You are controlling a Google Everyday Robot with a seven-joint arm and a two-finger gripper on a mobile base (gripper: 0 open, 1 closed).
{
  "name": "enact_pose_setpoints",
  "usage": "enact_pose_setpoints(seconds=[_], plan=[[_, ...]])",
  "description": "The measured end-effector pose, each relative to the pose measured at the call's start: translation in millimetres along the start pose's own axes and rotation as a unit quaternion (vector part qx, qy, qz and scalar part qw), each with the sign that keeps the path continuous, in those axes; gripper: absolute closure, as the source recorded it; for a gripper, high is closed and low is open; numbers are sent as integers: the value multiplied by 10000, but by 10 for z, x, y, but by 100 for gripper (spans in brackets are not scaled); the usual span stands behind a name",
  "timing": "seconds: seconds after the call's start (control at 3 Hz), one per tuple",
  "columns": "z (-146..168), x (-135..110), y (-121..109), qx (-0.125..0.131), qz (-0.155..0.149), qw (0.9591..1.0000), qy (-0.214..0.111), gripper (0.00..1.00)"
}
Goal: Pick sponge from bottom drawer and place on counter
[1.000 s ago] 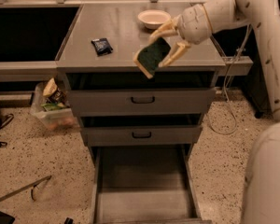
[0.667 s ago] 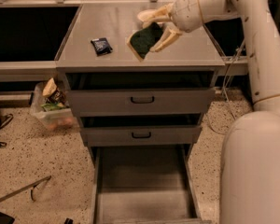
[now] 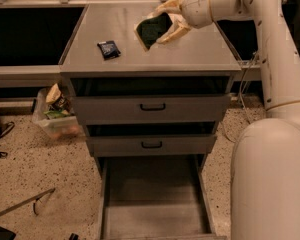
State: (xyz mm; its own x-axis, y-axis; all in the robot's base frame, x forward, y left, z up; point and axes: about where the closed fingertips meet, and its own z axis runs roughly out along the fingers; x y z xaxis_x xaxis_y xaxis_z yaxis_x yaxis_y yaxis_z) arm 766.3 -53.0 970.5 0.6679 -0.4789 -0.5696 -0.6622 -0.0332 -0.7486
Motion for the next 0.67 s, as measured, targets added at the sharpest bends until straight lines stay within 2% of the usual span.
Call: enact_pose_setpoints(seconds=[0.33, 0.67], plan=[[86, 100, 67, -84, 125, 9999, 72, 100], [203, 332, 158, -306, 417, 9977, 442, 100]])
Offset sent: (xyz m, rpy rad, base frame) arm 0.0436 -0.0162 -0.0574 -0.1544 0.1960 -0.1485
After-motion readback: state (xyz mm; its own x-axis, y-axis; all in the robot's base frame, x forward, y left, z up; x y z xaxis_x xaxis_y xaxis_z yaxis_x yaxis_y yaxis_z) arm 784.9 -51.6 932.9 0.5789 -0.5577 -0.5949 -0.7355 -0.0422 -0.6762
